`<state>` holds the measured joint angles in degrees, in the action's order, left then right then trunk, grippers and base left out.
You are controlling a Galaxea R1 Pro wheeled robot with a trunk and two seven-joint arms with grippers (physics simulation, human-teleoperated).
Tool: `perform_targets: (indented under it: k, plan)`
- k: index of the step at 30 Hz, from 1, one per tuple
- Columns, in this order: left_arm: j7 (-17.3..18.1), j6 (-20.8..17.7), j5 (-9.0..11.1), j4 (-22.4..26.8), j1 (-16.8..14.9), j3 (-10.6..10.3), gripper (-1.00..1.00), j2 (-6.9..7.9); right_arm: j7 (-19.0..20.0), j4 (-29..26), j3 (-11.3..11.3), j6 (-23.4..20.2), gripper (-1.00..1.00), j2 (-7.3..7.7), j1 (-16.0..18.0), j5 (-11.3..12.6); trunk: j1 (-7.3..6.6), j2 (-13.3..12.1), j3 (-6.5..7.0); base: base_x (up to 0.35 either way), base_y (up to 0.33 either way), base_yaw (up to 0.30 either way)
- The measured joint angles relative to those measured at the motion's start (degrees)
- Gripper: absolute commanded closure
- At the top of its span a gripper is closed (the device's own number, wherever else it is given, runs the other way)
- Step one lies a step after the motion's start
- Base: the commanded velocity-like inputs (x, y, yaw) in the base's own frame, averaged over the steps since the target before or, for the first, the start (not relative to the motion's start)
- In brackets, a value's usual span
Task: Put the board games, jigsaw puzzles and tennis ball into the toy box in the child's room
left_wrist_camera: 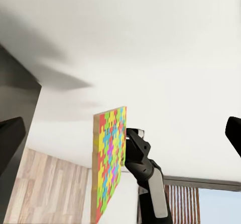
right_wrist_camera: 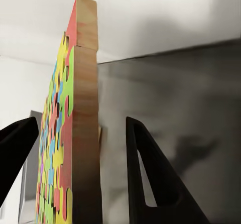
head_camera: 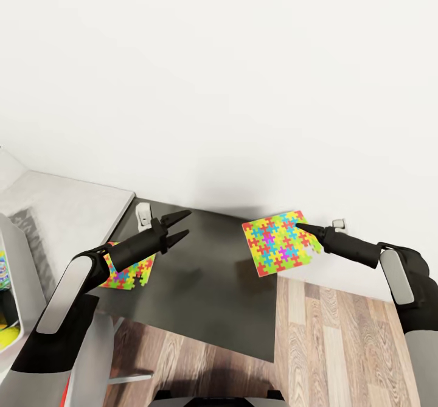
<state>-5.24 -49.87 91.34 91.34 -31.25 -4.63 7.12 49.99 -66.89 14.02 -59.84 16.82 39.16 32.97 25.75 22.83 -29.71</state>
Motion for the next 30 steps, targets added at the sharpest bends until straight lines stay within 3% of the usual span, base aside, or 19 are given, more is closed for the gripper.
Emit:
perform_targets:
  k: [15, 25, 30]
  plan:
    - [-0.1, 0.1, -0.3, -0.1, 0.1, -0.1, -1.00, 0.06, -0.1, -1.9, 0.0, 0.0, 1.00, -0.03, -0.1, -0.1, 0.00, 0.0, 1.39, 0.000, 0.000, 0.000]
    - [0.5, 0.5, -6.9, -0.2, 1.8, 0.1, -1.00, -0.52, -0.3, -2.9, 0.0, 0.0, 1.00, -0.03, -0.3, -0.2, 0.00, 0.0, 2.32, 0.000, 0.000, -0.024]
    - [0.6, 0.6, -8.1, -0.2, 2.0, 0.1, -1.00, -0.60, -0.4, -4.4, 0.0, 0.0, 1.00, -0.03, -0.5, -0.2, 0.00, 0.0, 2.78, 0.000, 0.000, -0.064]
